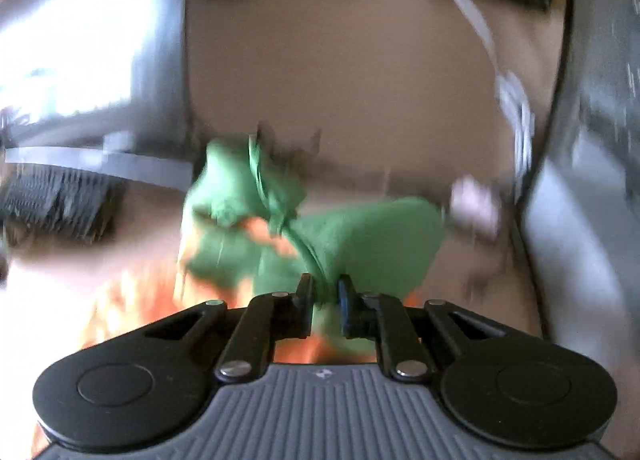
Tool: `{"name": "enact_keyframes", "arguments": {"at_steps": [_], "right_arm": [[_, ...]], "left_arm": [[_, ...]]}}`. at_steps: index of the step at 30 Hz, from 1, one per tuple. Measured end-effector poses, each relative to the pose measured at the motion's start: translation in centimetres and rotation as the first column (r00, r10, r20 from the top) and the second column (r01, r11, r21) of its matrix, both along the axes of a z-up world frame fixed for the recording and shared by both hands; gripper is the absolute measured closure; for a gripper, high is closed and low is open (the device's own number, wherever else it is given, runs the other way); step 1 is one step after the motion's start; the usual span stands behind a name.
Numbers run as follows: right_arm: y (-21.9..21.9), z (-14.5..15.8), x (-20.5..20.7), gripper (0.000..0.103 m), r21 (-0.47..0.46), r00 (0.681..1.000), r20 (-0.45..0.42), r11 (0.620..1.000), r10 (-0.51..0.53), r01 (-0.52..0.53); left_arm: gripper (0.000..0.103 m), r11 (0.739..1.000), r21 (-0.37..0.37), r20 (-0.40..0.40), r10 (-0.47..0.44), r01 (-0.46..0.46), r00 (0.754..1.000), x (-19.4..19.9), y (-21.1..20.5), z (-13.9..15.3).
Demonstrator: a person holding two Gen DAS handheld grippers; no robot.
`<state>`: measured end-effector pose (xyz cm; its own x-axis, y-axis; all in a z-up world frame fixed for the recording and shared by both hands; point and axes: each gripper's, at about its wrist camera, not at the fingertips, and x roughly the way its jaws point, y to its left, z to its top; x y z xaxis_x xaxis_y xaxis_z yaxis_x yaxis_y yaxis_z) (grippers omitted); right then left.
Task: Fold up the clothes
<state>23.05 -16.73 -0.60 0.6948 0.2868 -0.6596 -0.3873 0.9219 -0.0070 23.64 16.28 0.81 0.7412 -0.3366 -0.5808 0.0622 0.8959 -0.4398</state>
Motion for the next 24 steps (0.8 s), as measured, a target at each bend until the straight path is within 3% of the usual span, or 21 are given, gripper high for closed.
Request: {"name": "enact_keyframes", "arguments": {"at_steps": [4,7,10,13,15,17,19,21,24], "right_arm": [[-0.2,-4.1,-2.4,0.096,-0.054,0.991,-0.128,0.998,-0.035,0.029],[-0.8,-5.0,-3.4,0.096,-0.071,0.986,-0.155,0.996,-0.065,0.054],[-2.4,-3.2,-4.4,0.096,-0.027,0.990,-0.125,0.997,-0.072,0.069],[-3.5,0.3,-4.3,0.094,0.061,0.996,-0.054,0.996,-0.069,0.072],[-3.7,2.2,-3.1,0.086,0.136,0.998,-0.020,0.989,-0.055,0.057],[-3.5,3.2,-1.0,0.057,0.212,0.999,-0.017,0.976,-0.037,0.040],[-2.8,2.4,1.6,0.056,0.274,0.999,-0.048,0.961,-0.015,0.027],[-2.1,0.5,4.7,0.056,0.321,0.995,-0.104,0.946,-0.002,0.035],[-1.5,-4.0,7.1,0.056,0.275,0.975,-0.221,0.957,-0.034,0.096]], "left_arm": [[0.000,0.996,0.089,0.080,-0.024,0.017,0.996,2.3,-4.0,1.8],[0.000,0.981,0.166,0.012,-0.100,0.097,0.995,4.2,-7.0,-0.9],[0.000,0.959,0.219,-0.075,-0.167,0.180,0.983,5.8,-9.6,-4.1],[0.000,0.947,0.203,-0.148,-0.221,0.249,0.964,5.4,-10.5,-7.0],[0.000,0.936,0.194,-0.192,-0.257,0.293,0.947,4.8,-10.8,-8.3],[0.000,0.924,0.203,-0.214,-0.281,0.324,0.936,4.0,-10.7,-9.0],[0.000,0.913,0.214,-0.204,-0.306,0.347,0.930,3.0,-10.4,-8.9],[0.000,0.917,0.177,-0.206,-0.320,0.357,0.925,2.3,-9.4,-8.1],[0.000,0.948,0.134,-0.158,-0.268,0.289,0.950,0.9,-6.4,-5.7]]}}
